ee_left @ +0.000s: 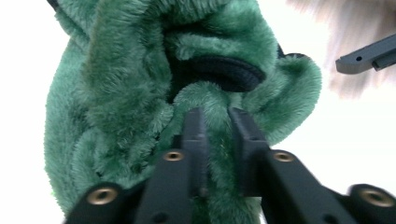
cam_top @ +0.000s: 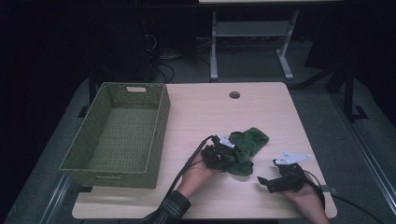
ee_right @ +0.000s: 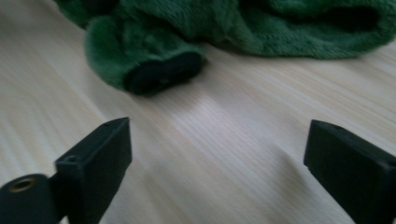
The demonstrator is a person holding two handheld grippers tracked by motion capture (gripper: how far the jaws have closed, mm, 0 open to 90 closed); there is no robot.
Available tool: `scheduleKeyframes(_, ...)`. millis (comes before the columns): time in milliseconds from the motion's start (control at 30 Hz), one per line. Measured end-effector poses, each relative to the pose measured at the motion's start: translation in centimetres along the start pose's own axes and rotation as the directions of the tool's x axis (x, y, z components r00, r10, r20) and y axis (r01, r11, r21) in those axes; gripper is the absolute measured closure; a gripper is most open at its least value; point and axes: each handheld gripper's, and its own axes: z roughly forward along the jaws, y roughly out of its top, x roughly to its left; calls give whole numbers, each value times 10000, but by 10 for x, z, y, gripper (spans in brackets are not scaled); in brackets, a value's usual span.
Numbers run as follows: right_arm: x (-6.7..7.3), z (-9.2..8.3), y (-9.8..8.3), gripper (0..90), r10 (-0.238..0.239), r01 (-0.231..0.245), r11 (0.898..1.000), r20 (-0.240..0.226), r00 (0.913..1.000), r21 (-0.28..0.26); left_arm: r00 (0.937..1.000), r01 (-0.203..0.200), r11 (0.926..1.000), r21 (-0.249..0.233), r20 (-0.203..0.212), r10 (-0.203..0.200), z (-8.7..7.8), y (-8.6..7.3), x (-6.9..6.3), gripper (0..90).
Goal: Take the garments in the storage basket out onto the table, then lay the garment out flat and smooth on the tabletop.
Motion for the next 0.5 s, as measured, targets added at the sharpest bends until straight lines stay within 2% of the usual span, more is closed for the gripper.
scheduleKeyframes(67, 1, -2, 1, 149, -3, -2, 9998, -287, 9996, -174, 10000, 88, 9999, -141, 25, -87, -2, 1, -1, 839)
scheduleKeyframes(100, 1, -2, 1, 149, -3, -2, 9998, -287, 9996, -174, 9999, 119, 9997, -208, 71, -117, -3, 1, -1, 839)
scheduleKeyframes(200, 3, 1, 5, 190, 97, -111, 9997, -714, 9974, -198, 9996, 105, 9994, -344, 266, -96, -8, 0, 1, 843)
scheduleKeyframes(367, 8, 13, 13, 190, -253, 243, 9996, -1028, 9944, -108, 9974, 350, 9969, -706, 648, -304, -21, 0, 5, 844)
scheduleKeyframes(500, 9, 21, 22, 200, -317, 294, 9994, -1378, 9900, -186, 9971, 262, 9967, -771, 731, -206, -31, 0, 9, 844)
